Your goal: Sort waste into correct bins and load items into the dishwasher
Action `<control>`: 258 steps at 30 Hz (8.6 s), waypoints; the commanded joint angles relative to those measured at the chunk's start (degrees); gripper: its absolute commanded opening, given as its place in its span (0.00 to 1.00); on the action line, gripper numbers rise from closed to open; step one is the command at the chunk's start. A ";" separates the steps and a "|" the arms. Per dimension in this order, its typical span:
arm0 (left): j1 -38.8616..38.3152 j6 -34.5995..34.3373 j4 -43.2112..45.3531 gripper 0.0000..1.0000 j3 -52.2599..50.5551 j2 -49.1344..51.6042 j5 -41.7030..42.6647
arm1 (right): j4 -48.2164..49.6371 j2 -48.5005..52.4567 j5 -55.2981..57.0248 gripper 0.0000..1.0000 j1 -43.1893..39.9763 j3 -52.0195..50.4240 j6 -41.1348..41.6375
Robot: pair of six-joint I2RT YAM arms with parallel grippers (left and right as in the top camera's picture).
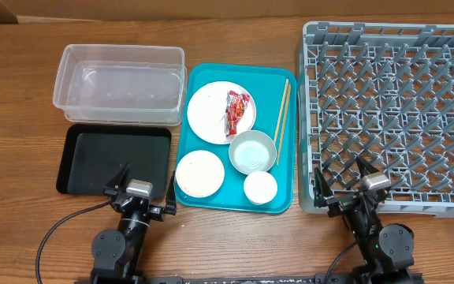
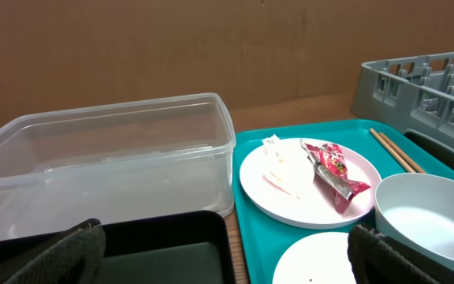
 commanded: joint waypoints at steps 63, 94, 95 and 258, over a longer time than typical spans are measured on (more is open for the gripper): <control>0.37 -0.33 -0.09 1.00 -0.22 -0.26 0.37 | 0.31 -0.68 -0.13 1.00 -0.11 -0.61 -0.04; 0.37 -0.35 -0.09 1.00 -0.22 -0.26 0.37 | 0.31 -0.68 -0.13 1.00 -0.11 -0.61 -0.04; 0.37 -0.35 -0.09 1.00 -0.22 -0.26 0.37 | 0.31 -0.68 -0.13 1.00 -0.11 -0.61 -0.04; -7.34 -5.01 -45.33 0.04 71.63 87.34 85.15 | -41.40 56.89 -47.82 0.96 5.60 66.05 8.04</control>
